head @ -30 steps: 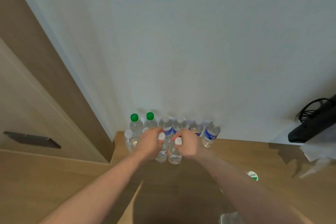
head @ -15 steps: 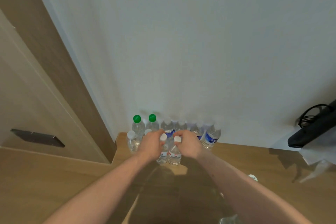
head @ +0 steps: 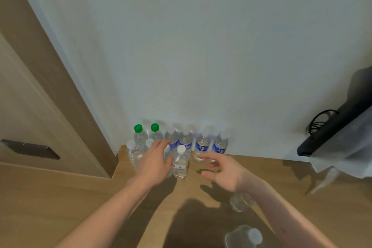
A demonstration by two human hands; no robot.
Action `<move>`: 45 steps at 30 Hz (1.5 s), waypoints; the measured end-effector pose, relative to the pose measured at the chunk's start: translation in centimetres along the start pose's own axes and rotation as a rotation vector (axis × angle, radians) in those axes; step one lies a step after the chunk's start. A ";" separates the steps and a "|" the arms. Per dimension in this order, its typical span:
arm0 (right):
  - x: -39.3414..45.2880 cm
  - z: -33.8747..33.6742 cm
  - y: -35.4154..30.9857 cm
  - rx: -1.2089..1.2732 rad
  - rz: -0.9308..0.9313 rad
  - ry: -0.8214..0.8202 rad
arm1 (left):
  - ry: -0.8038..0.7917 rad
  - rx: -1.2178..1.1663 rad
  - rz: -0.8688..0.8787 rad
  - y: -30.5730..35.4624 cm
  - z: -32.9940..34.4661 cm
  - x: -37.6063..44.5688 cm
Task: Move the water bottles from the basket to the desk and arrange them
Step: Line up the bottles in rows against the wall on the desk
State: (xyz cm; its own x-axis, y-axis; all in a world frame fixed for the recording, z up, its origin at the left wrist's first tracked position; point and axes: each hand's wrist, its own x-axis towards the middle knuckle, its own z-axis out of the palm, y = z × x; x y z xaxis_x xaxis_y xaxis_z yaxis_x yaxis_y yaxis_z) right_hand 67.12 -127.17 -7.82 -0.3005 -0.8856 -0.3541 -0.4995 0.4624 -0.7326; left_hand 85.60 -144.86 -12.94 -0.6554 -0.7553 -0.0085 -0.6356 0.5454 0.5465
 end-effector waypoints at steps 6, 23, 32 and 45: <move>-9.1 -4.7 6.4 0.014 0.003 0.259 | -0.121 -0.202 0.161 5.6 1.6 -5.9; -15.1 -2.2 18.8 0.079 0.182 0.214 | -0.577 0.110 0.385 14.9 14.0 -11.3; -8.2 -2.5 19.7 -0.080 0.025 0.131 | -0.311 0.203 0.143 13.2 14.2 -10.1; -5.5 -0.3 22.3 -0.134 -0.006 0.361 | -0.277 0.214 -0.118 10.6 14.3 -8.7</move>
State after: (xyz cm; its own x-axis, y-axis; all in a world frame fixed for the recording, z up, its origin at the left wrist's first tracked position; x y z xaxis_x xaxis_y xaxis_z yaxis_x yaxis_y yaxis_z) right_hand 57.40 -112.03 -22.03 -0.5523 -0.8270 -0.1049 -0.5968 0.4800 -0.6430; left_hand 78.73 -127.30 -19.01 -0.6391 -0.7066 -0.3038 -0.7655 0.5460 0.3404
